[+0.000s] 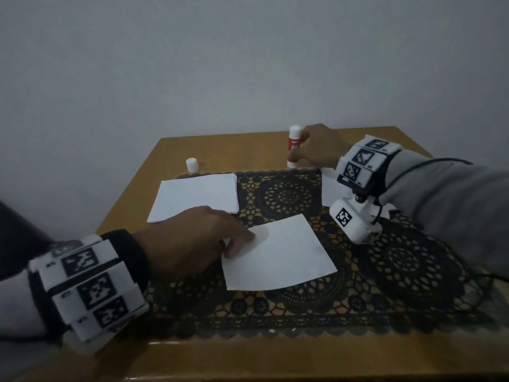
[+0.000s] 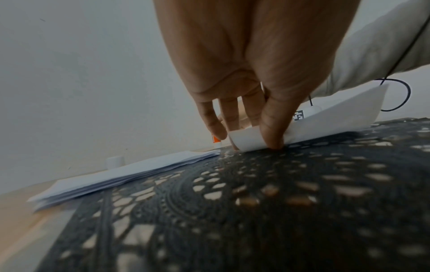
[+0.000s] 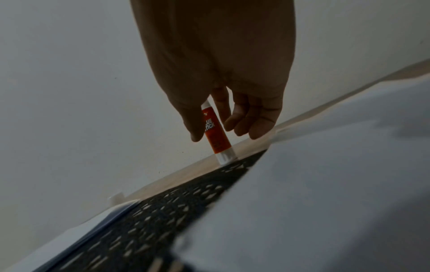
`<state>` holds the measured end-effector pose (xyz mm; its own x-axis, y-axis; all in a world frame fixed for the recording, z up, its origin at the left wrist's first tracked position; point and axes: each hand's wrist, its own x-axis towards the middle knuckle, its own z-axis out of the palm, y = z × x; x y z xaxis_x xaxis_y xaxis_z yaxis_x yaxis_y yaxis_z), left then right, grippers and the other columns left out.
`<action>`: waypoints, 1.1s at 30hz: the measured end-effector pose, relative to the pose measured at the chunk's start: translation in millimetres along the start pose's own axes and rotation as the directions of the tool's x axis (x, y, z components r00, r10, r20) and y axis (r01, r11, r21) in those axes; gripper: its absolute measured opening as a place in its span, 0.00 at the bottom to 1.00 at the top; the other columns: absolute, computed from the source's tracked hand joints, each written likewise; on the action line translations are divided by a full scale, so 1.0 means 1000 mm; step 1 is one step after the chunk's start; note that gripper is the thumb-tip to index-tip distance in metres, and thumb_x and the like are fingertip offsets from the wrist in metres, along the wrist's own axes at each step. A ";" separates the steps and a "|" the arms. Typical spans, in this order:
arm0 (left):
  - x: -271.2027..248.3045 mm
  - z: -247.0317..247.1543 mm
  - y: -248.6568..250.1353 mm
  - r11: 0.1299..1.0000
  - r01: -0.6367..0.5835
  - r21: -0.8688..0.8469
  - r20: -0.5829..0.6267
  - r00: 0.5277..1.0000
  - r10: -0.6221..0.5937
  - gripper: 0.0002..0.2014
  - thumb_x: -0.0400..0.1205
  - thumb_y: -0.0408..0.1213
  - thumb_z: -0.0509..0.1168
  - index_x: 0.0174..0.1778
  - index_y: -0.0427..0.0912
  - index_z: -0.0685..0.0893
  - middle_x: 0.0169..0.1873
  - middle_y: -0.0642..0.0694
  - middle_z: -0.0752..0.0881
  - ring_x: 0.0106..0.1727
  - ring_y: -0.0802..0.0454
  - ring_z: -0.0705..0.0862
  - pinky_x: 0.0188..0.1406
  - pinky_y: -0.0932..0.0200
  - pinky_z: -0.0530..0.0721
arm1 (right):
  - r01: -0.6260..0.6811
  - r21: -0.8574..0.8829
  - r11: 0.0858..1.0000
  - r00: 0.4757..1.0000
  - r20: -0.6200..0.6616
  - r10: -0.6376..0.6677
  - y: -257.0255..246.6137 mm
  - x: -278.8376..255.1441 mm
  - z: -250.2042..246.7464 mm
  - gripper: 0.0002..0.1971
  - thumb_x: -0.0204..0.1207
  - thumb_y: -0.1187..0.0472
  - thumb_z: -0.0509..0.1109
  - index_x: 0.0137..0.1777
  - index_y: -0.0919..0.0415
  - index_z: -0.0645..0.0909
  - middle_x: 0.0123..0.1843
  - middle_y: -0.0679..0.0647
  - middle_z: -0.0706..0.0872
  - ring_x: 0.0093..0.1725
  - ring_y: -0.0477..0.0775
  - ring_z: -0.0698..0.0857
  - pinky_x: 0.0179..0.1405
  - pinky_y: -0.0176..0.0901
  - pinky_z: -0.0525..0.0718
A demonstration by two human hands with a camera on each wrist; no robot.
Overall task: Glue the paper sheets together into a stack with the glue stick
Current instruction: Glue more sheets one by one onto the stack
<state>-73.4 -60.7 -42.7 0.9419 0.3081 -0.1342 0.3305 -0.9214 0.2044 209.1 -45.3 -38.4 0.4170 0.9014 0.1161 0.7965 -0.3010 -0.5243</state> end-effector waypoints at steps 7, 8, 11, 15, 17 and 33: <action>0.004 -0.001 0.003 0.998 -0.063 -0.017 -0.041 0.997 0.063 0.17 0.75 0.21 0.62 0.37 0.52 0.79 0.61 0.50 0.86 0.67 0.49 0.80 0.66 0.53 0.78 | -0.001 0.095 0.995 0.999 -0.045 0.005 -0.004 0.002 0.005 0.10 0.73 0.56 0.76 0.45 0.61 0.82 0.36 0.52 0.82 0.35 0.52 0.80 0.36 0.42 0.75; 0.003 0.000 0.002 0.998 -0.067 -0.015 -0.033 0.997 0.067 0.16 0.72 0.22 0.61 0.38 0.51 0.82 0.62 0.49 0.85 0.68 0.49 0.80 0.65 0.51 0.79 | 0.019 0.108 0.994 0.998 -0.066 -0.012 -0.005 -0.002 0.003 0.10 0.73 0.55 0.75 0.42 0.61 0.81 0.33 0.51 0.81 0.32 0.50 0.79 0.34 0.41 0.74; -0.002 -0.001 0.003 0.998 -0.052 0.026 0.004 0.999 0.052 0.20 0.68 0.23 0.62 0.46 0.52 0.87 0.65 0.50 0.82 0.69 0.50 0.76 0.65 0.48 0.78 | 0.092 0.109 0.990 0.991 -0.111 -0.079 -0.011 -0.017 -0.006 0.12 0.72 0.55 0.75 0.34 0.60 0.77 0.31 0.51 0.78 0.29 0.45 0.76 0.31 0.39 0.73; -0.011 0.001 0.022 0.993 -0.019 0.115 0.003 1.000 0.019 0.21 0.81 0.34 0.62 0.69 0.55 0.79 0.75 0.54 0.72 0.75 0.55 0.68 0.75 0.54 0.68 | 0.187 0.055 0.981 0.980 -0.078 -0.182 -0.023 -0.044 -0.016 0.13 0.72 0.55 0.75 0.36 0.61 0.75 0.33 0.50 0.77 0.31 0.46 0.74 0.29 0.38 0.70; -0.019 0.008 0.035 0.994 -0.016 0.105 0.064 0.998 0.010 0.23 0.85 0.47 0.58 0.78 0.60 0.68 0.80 0.57 0.63 0.80 0.58 0.60 0.80 0.55 0.61 | 0.243 0.060 0.968 0.970 -0.001 -0.243 -0.028 -0.059 -0.021 0.11 0.73 0.55 0.75 0.42 0.62 0.80 0.37 0.52 0.82 0.32 0.47 0.79 0.30 0.39 0.75; -0.032 0.027 0.074 0.991 0.036 0.132 0.316 0.946 -0.076 0.34 0.84 0.63 0.44 0.84 0.56 0.41 0.83 0.49 0.35 0.83 0.50 0.35 0.83 0.44 0.51 | 0.487 0.077 0.870 0.841 0.228 -0.491 -0.068 -0.122 0.029 0.10 0.75 0.50 0.74 0.42 0.56 0.84 0.46 0.49 0.85 0.45 0.47 0.82 0.36 0.37 0.72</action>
<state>-80.6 -144.9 -49.3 0.8464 0.2868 -0.4487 0.3530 -0.9330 0.0695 91.4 -126.2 -41.4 -0.1398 0.9767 0.1626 0.8624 0.2008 -0.4647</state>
